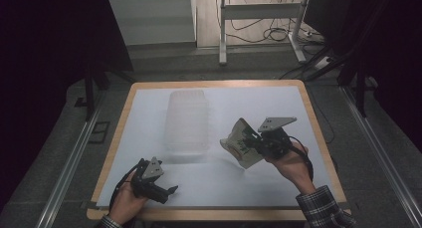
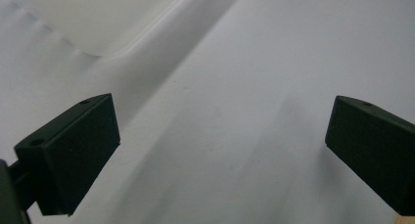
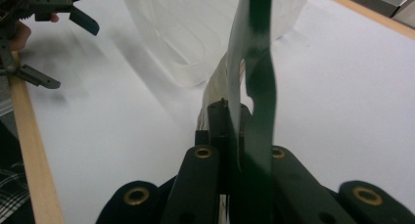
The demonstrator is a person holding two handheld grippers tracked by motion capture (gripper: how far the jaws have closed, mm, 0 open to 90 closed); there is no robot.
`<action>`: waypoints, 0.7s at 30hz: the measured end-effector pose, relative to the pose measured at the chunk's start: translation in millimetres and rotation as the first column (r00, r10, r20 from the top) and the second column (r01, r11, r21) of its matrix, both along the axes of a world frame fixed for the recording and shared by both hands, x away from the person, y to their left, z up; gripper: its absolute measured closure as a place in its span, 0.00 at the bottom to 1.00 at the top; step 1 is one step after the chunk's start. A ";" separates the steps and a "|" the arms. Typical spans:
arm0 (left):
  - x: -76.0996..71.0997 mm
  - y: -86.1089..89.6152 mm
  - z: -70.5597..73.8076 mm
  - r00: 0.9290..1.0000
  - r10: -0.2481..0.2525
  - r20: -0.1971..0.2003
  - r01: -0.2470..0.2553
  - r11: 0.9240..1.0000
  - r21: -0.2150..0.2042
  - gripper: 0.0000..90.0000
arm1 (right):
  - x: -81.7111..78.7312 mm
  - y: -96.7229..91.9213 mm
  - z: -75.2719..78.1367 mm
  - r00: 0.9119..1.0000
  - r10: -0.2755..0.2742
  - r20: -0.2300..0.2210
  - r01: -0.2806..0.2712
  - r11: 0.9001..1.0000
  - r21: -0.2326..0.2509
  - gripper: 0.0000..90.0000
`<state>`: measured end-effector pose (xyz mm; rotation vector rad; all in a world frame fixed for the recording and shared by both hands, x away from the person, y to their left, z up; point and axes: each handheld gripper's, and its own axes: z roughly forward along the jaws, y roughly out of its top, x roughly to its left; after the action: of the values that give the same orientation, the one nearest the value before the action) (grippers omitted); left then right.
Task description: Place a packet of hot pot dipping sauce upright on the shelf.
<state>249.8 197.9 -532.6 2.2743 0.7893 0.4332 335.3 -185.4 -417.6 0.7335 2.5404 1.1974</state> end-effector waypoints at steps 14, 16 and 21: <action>0.3 0.3 -0.2 1.000 0.000 -0.002 0.000 1.000 0.000 0.00 | 20.7 3.4 15.5 0.998 0.055 0.022 -0.055 0.998 0.002 1.00; 0.3 0.3 -0.2 1.000 -0.001 -0.002 0.001 1.000 0.000 0.00 | 25.0 7.3 19.0 0.997 0.080 0.021 -0.080 0.997 0.013 1.00; 0.4 0.5 -0.1 1.000 -0.002 -0.003 0.002 1.000 0.005 0.00 | 30.7 13.9 23.4 0.994 0.112 0.015 -0.112 0.993 0.027 1.00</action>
<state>250.2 198.5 -532.8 2.2806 0.7881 0.4307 365.9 -171.5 -394.2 0.5941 2.5892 1.2703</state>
